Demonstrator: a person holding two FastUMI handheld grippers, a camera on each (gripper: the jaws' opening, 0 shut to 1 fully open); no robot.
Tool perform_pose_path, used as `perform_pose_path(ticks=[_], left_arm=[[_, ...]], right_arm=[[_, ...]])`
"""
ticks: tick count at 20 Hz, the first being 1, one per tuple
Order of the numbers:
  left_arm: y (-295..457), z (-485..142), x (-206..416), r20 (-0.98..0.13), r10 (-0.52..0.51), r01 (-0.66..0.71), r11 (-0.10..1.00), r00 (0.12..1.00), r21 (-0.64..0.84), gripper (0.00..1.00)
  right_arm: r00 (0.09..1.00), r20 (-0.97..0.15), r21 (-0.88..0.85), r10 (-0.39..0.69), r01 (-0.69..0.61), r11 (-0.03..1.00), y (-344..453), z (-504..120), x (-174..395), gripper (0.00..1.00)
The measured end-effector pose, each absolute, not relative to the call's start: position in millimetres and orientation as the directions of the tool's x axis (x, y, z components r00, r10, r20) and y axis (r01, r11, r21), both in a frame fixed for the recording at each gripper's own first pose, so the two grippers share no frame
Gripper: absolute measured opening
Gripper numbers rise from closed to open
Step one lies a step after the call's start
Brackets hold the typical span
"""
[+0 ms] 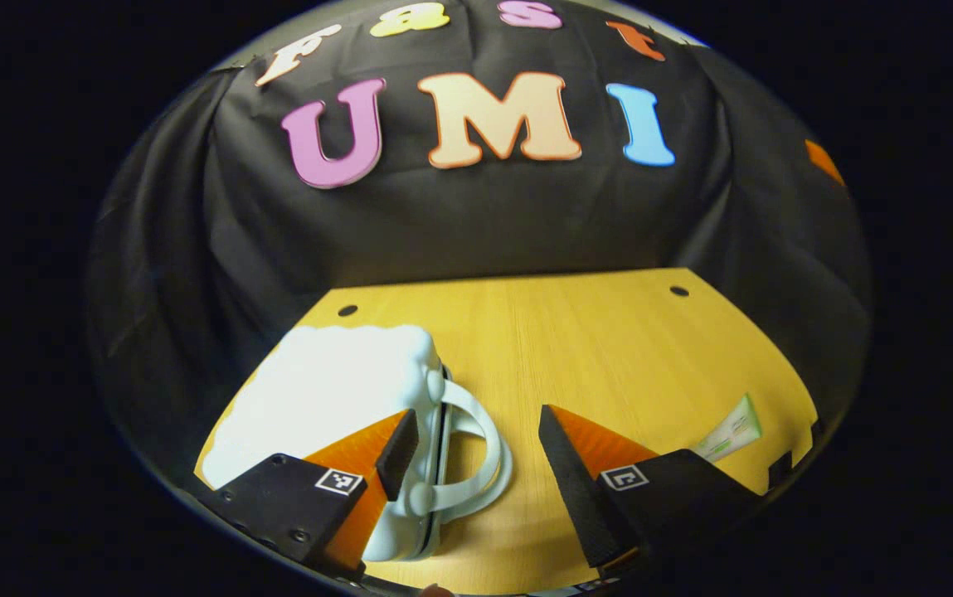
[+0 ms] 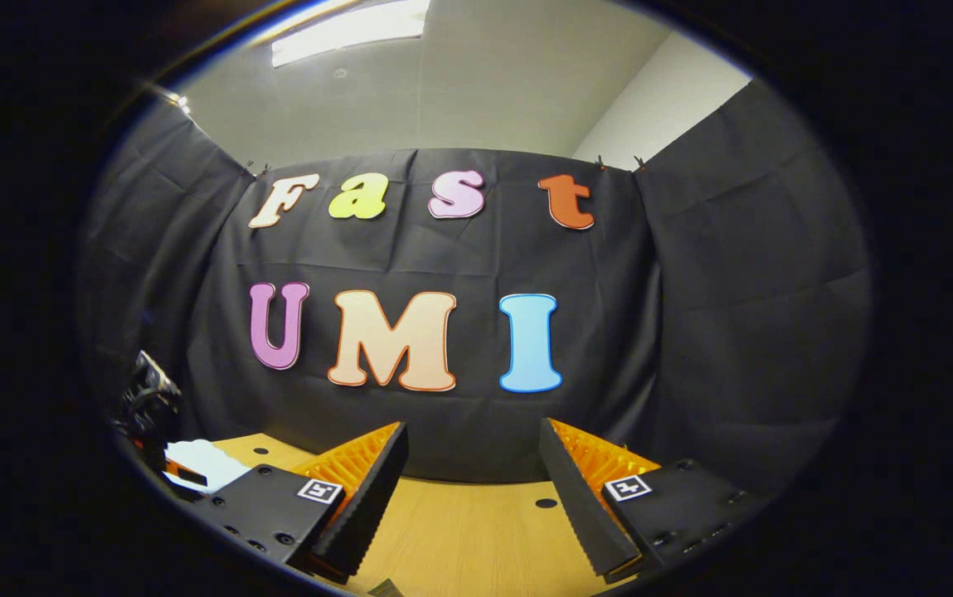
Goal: First open the suitcase, pack the skin care products into it, and then close the suitcase.
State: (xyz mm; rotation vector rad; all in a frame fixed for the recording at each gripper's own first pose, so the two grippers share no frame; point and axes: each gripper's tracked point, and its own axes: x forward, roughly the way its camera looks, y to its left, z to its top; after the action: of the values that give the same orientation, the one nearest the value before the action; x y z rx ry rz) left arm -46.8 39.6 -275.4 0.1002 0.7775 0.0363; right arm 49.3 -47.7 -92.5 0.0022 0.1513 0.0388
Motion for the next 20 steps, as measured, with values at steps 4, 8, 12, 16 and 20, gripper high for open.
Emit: perform_pose_path(ticks=[4, 8, 12, 16, 20], left_arm=[[38, -314, -45, -0.791, 0.041, 0.028, 0.997, 0.611, 0.073, 0.84], [32, -342, -38, -0.860, 0.023, 0.062, 0.996, 0.510, 0.063, 0.77], [24, -369, -40, -0.915, 0.012, 0.061, 0.997, 0.404, 0.040, 0.74], [27, -376, -39, -0.930, 0.014, 0.044, 0.998, 0.368, 0.033, 0.67], [37, -372, -38, -0.935, 0.013, 0.028, 0.999, 0.354, 0.024, 0.24]], right_arm=[[0.988, -0.156, -0.077, -0.007, -0.005, 0.997, -49, -84, 46, 0.98], [0.984, -0.176, -0.148, -0.016, -0.010, 0.989, -43, -87, 42, 0.98], [0.982, -0.189, -0.184, -0.026, -0.010, 0.983, -40, -86, 41, 0.98], [0.979, -0.204, -0.193, -0.011, -0.029, 0.981, -32, -94, 40, 0.98], [0.980, -0.200, -0.178, -0.002, -0.034, 0.984, -28, -93, 40, 0.98]])
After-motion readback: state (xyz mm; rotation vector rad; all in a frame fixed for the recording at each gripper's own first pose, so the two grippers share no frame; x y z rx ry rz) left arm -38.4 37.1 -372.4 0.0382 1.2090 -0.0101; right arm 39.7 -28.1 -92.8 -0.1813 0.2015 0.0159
